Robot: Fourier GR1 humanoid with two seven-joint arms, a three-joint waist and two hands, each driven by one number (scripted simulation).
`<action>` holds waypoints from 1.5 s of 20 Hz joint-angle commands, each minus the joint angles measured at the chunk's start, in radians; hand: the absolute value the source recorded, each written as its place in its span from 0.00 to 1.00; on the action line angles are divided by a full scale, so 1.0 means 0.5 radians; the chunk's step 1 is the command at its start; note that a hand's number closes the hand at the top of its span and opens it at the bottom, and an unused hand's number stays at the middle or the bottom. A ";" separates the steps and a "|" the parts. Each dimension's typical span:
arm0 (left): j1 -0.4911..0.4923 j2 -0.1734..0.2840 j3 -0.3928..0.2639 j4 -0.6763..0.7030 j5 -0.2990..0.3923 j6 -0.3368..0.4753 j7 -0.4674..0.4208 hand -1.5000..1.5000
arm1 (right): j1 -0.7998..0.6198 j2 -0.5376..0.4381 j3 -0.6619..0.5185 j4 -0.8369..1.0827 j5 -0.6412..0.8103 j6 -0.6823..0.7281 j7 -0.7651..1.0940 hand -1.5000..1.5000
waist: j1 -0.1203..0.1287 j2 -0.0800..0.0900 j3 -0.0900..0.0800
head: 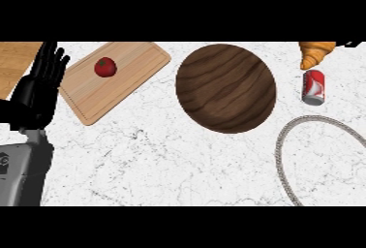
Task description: Pick the croissant from the placemat and place it in the bowl
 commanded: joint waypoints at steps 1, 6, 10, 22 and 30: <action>0.080 -0.017 0.017 0.011 0.005 0.011 -0.017 0.50 | -0.060 0.138 0.131 0.061 -0.019 0.391 -0.306 1.00 | -0.053 -0.015 0.000; 0.000 -0.016 0.011 0.004 -0.041 0.081 0.036 0.50 | -0.120 0.345 0.308 0.134 0.027 0.313 -0.226 1.00 | -0.101 -0.022 0.002; 0.132 0.062 0.098 -0.059 0.067 -0.033 0.035 0.50 | -0.030 0.502 0.396 0.235 0.093 0.025 -0.224 1.00 | -0.107 -0.030 0.002; 0.090 0.053 0.082 -0.057 0.010 0.013 0.016 0.50 | 0.007 0.919 0.357 0.752 0.119 -0.161 0.020 0.00 | -0.113 -0.016 0.003; 0.138 0.038 0.086 -0.114 0.019 0.023 0.035 0.50 | -0.065 0.879 -0.073 0.831 -0.314 -0.003 0.002 0.00 | -0.124 -0.025 0.004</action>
